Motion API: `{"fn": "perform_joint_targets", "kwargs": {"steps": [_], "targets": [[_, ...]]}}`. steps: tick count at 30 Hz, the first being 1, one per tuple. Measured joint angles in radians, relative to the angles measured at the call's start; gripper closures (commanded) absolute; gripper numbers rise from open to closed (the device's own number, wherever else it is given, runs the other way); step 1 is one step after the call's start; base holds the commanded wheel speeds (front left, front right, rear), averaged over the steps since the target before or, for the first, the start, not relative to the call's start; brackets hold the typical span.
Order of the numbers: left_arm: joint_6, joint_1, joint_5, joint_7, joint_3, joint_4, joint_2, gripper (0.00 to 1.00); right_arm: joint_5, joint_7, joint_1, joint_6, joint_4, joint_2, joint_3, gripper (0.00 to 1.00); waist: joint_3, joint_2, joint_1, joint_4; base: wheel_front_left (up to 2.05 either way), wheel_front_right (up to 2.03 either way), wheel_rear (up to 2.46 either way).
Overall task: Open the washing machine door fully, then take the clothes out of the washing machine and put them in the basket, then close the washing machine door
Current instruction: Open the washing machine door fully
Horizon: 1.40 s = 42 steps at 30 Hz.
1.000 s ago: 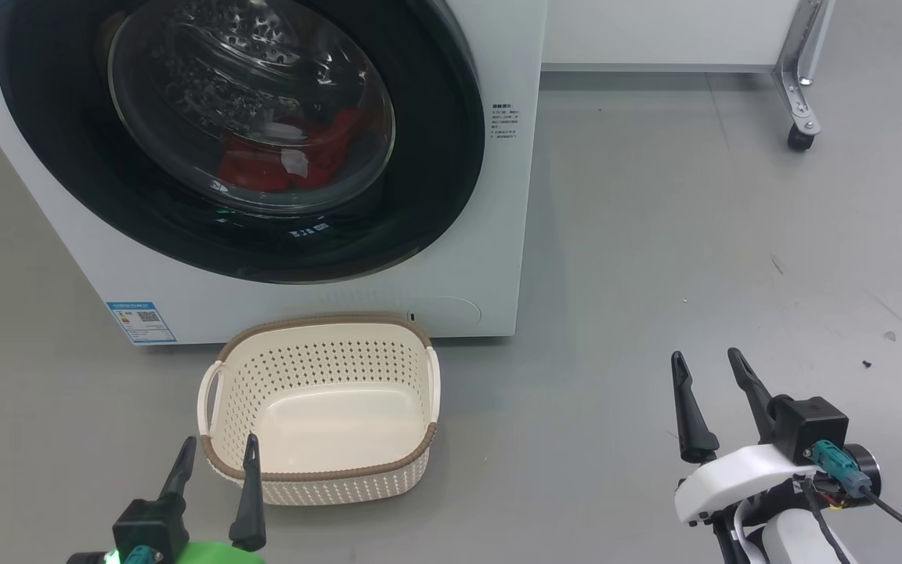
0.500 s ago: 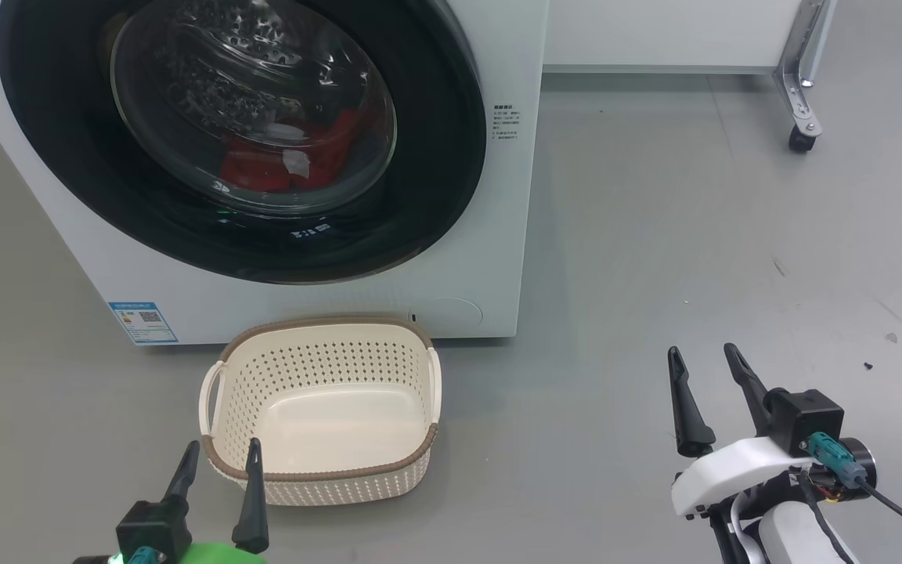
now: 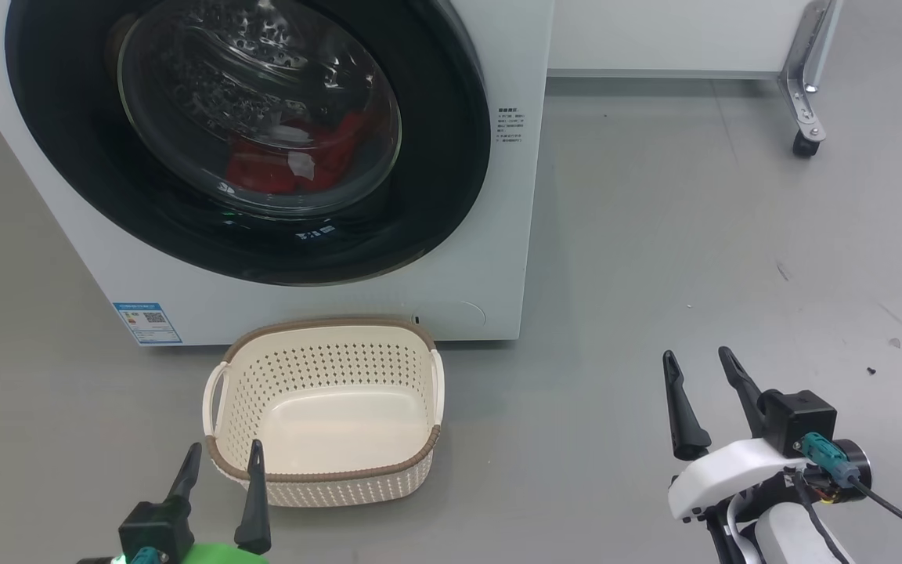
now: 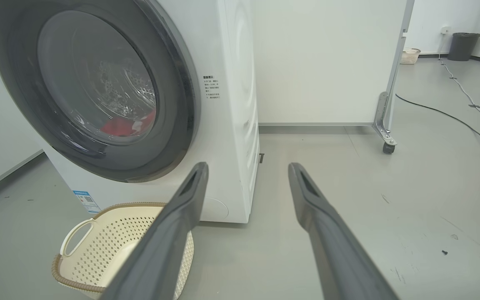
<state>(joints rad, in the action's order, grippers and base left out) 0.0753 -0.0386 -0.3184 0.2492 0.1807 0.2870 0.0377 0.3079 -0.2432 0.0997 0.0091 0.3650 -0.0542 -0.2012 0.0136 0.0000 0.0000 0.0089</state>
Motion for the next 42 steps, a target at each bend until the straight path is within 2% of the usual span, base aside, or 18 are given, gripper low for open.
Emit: {"fn": "perform_joint_targets", "kwargs": {"steps": [24,25,26,27,35,40,42], "targets": [[0.005,0.003,-0.007,0.000,0.015,0.012,0.000,0.00,-0.003,0.000,0.016,0.009,0.028,0.000,-0.013,0.00,0.005,0.0000,0.0000,0.003,0.00,0.00,0.00],[0.005,0.003,-0.007,0.000,0.017,0.012,0.000,0.00,-0.002,0.000,0.016,0.010,0.028,0.000,-0.010,0.13,0.004,0.0000,0.0000,0.004,0.00,0.00,0.00],[0.005,0.003,-0.007,0.000,0.021,0.012,0.000,0.00,-0.002,0.000,0.016,0.010,0.029,0.000,-0.007,0.67,0.004,0.0000,0.0000,0.005,0.00,0.00,0.00],[0.005,0.003,-0.007,0.000,0.027,0.012,0.001,0.00,-0.002,0.000,0.015,0.010,0.028,-0.001,-0.004,1.00,0.002,0.0000,0.0000,0.007,0.00,0.00,0.00],[0.008,0.005,-0.007,0.000,0.043,0.000,0.001,0.00,0.028,-0.002,0.016,0.021,-0.004,-0.001,0.028,1.00,-0.024,0.0000,0.0000,0.028,0.00,0.00,0.00],[0.009,0.022,-0.010,0.000,0.054,-0.013,0.001,0.00,0.087,-0.002,0.041,0.036,-0.028,0.000,0.068,1.00,-0.060,0.0000,0.0000,0.040,0.00,0.00,0.00],[0.009,0.030,-0.015,0.000,0.062,-0.019,0.002,0.00,0.148,-0.002,0.065,0.046,-0.040,0.002,0.101,1.00,-0.078,0.0000,0.0000,0.045,0.00,0.00,0.00]]}}
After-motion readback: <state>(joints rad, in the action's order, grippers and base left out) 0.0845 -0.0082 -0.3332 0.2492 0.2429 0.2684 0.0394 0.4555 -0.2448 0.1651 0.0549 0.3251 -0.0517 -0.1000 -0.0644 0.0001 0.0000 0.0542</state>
